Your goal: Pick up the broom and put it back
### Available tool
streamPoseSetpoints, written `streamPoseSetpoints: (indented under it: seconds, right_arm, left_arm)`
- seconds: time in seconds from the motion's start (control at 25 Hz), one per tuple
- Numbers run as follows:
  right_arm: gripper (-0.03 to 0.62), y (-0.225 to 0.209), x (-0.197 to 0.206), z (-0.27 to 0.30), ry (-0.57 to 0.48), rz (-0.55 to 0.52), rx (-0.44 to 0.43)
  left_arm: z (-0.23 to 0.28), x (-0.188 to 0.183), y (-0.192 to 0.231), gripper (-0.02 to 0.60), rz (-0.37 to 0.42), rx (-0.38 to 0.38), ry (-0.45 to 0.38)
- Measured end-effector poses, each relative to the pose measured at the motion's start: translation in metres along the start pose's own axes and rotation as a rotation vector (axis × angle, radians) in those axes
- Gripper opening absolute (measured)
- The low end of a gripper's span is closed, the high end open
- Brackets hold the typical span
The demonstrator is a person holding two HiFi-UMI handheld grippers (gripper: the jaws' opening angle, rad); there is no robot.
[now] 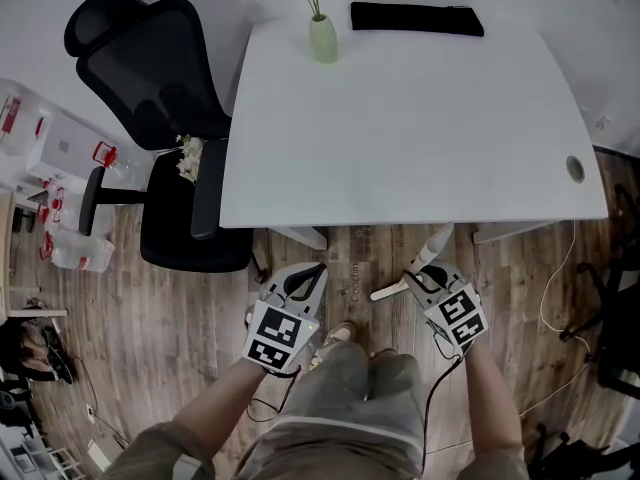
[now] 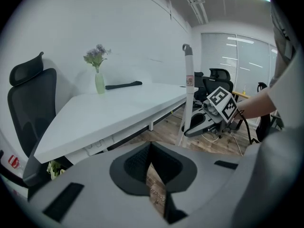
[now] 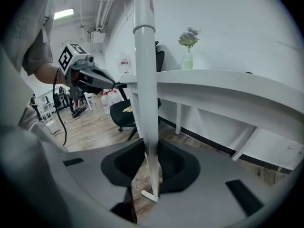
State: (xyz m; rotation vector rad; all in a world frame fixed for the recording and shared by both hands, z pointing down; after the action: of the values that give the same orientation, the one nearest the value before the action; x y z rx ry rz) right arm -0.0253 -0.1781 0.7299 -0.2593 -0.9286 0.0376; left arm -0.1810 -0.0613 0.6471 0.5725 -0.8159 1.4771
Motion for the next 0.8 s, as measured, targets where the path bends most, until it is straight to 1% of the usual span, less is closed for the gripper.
streamPoseSetpoints:
  seconds: [0.16, 0.36, 0.48, 0.56, 0.64, 0.72, 0.8]
  right_arm:
    - [0.106, -0.022, -0.005, 0.006, -0.015, 0.057, 0.021]
    - [0.107, -0.036, -0.013, 0.016, -0.028, 0.080, 0.026]
    - [0.107, -0.042, -0.010, 0.021, -0.025, 0.070, 0.042]
    - [0.109, -0.045, -0.008, 0.025, -0.025, 0.089, 0.046]
    - [0.123, -0.046, -0.006, 0.026, -0.014, 0.128, 0.067]
    - [0.131, -0.044, -0.003, 0.024, 0.016, 0.140, 0.095]
    - [0.167, -0.037, -0.004, 0.018, 0.030, 0.148, 0.118]
  left_arm:
    - [0.005, -0.009, 0.004, 0.015, -0.011, -0.004, -0.008]
    - [0.011, -0.018, 0.010, 0.015, -0.021, -0.007, -0.018]
    - [0.014, -0.018, 0.012, 0.015, -0.026, 0.002, -0.015]
    - [0.015, -0.018, 0.014, 0.015, -0.022, 0.005, -0.011]
    - [0.015, -0.017, 0.015, 0.015, -0.021, 0.008, -0.006]
    - [0.013, -0.017, 0.014, 0.015, -0.026, 0.013, 0.001]
    - [0.009, -0.019, 0.012, 0.015, -0.030, 0.023, 0.009]
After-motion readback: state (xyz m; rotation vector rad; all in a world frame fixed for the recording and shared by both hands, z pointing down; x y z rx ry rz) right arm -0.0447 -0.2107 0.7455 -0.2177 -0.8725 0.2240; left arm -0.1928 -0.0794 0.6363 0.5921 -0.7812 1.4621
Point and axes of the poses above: the fingertips, and each gripper's own axes: z forward along the fingers, y to its left, x out of its underside, the point moved 4 cm from there along -z, backward along the fingers, and after that the axes turned 11 degrees about -x, right-handed, at the moved point
